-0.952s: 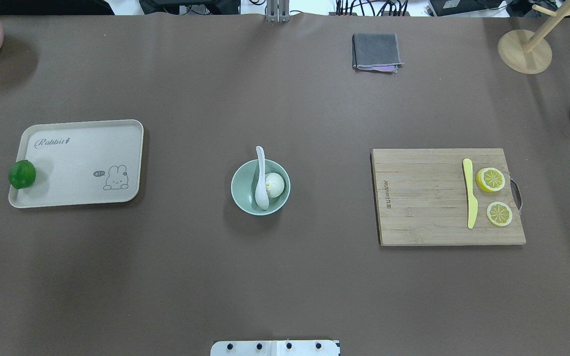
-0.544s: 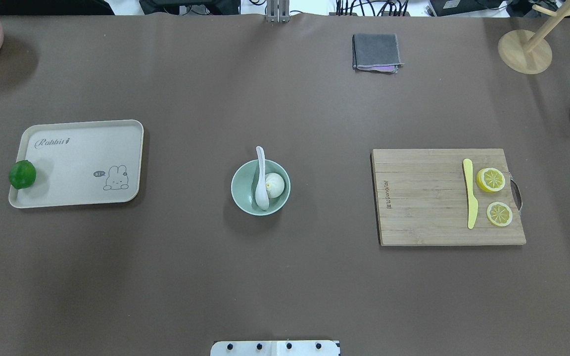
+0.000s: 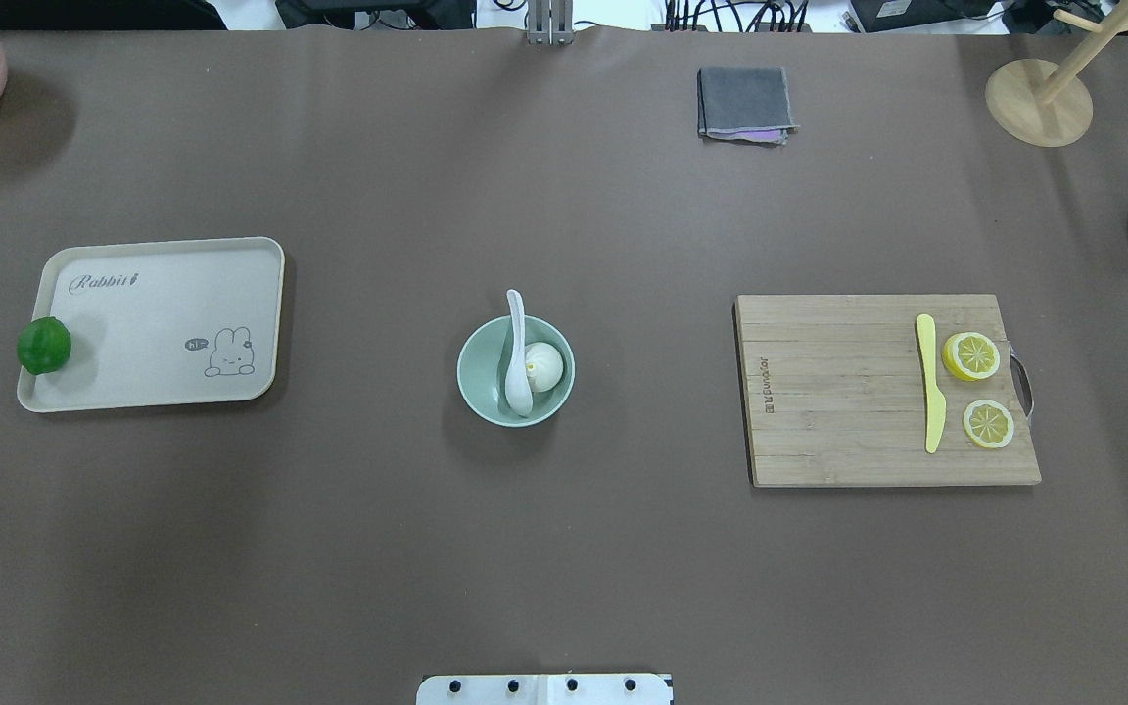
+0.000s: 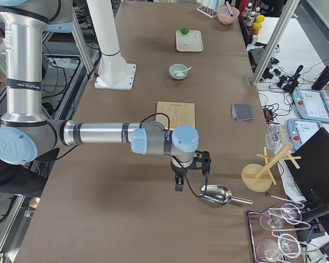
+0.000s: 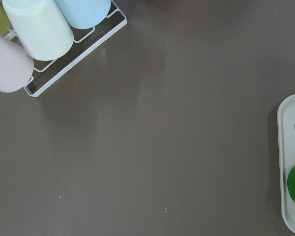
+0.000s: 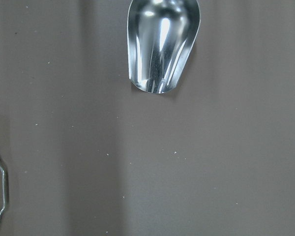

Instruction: Put spoon and bun in bowl

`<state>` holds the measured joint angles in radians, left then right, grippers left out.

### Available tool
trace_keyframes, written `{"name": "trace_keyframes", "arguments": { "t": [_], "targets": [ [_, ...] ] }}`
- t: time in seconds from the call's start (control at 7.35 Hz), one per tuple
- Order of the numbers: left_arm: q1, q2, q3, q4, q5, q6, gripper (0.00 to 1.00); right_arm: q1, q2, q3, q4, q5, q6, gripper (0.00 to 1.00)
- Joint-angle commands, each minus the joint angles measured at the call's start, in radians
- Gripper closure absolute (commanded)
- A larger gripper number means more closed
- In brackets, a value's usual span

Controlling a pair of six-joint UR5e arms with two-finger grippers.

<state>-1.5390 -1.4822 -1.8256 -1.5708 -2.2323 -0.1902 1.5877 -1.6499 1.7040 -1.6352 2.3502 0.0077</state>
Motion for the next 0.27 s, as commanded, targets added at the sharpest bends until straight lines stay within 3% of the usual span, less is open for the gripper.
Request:
{"name": "trace_keyframes", "arguments": {
  "t": [0.0,0.14],
  "targets": [
    [-0.001,-0.004,0.003,0.0,0.003,0.0,0.02,0.0,0.002,0.0,0.0,0.0,0.0,0.0],
    [-0.001,-0.004,0.003,0.0,0.003,0.0,0.02,0.0,0.001,0.002,0.0,0.0,0.0,0.0]
  ]
}}
